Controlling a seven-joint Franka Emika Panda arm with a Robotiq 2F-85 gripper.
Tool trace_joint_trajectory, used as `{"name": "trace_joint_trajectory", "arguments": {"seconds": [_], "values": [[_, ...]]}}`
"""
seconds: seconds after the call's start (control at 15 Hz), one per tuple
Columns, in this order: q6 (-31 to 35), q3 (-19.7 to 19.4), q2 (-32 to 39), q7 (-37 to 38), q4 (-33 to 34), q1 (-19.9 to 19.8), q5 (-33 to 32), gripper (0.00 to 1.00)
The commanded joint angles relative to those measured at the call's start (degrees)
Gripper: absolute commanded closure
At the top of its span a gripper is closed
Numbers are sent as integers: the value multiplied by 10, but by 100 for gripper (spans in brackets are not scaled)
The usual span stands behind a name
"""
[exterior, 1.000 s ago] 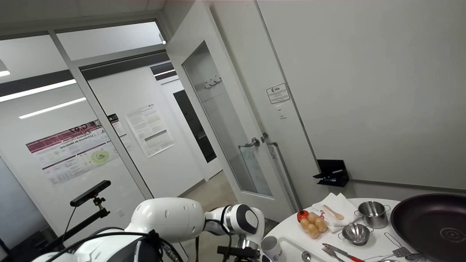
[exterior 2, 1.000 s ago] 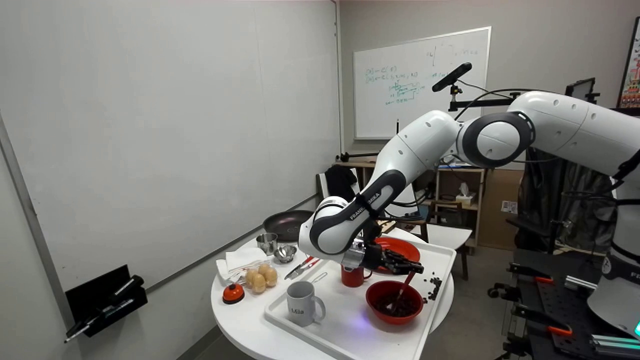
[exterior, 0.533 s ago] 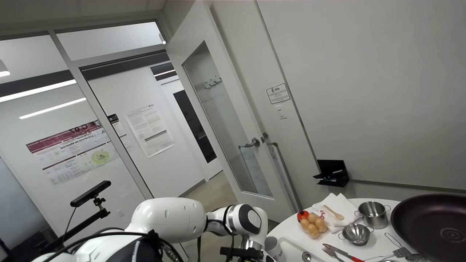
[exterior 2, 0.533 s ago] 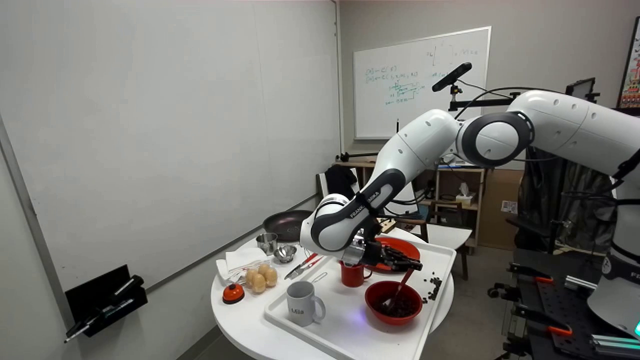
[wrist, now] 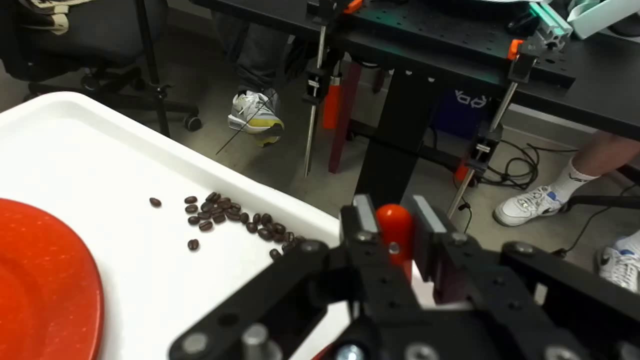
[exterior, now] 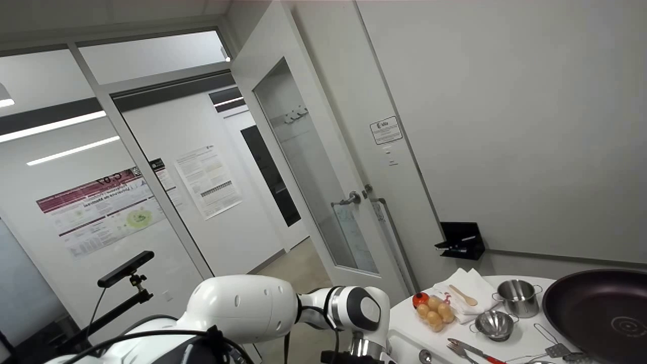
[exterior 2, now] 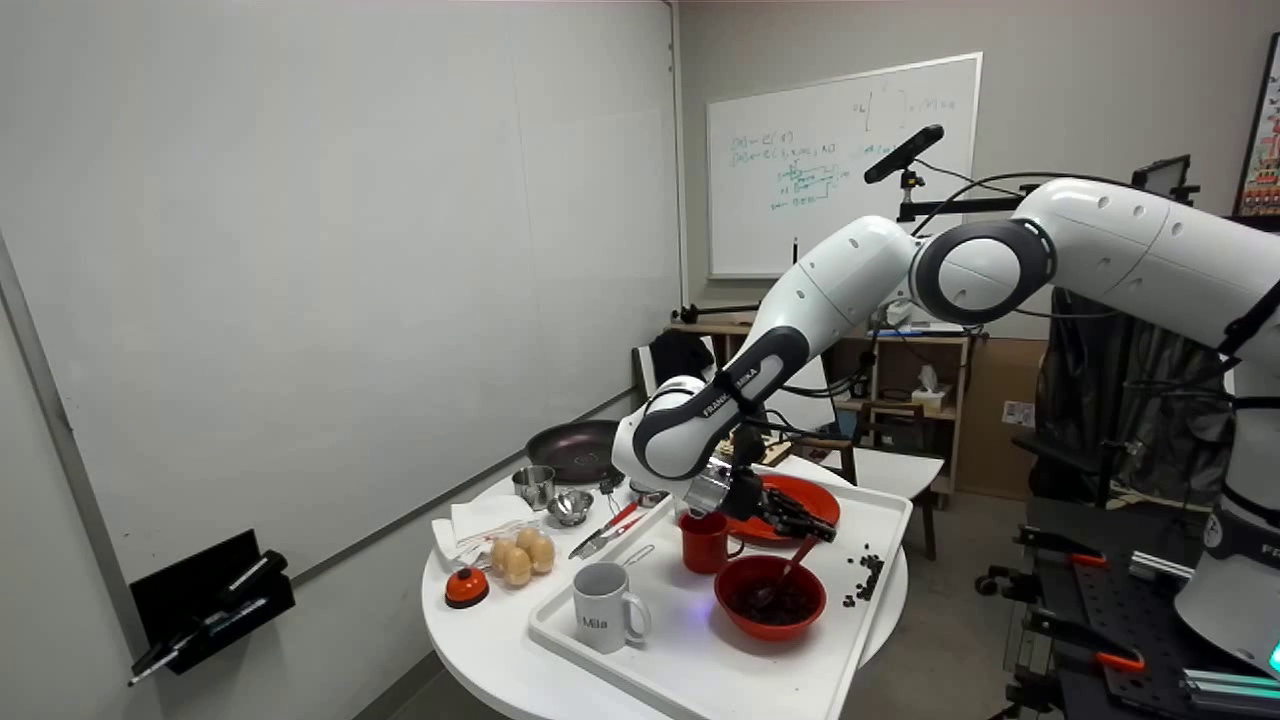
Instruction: Use the spoon to stir the contents in the red bowl
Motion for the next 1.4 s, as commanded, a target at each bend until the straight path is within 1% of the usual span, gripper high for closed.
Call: {"name": "trace_joint_trajectory", "arguments": {"seconds": [0.0, 0.07, 0.13, 0.47, 0.73, 0.93, 1.13, 1.27, 1.33], "values": [[22, 10, -57, 1, -65, -11, 7, 91], [22, 10, -68, 4, -76, -11, 5, 91], [21, -2, -79, 1, -85, -2, 11, 91], [15, -3, -133, 6, -139, 0, 5, 91], [-14, -9, -156, 3, -167, 6, -9, 91], [-17, -8, -170, 8, -183, 4, -8, 91], [7, -6, -181, 23, -194, 1, 3, 91], [47, -5, -186, 44, -199, -6, 25, 91], [78, -3, -189, 54, -203, -15, 46, 91]]}}
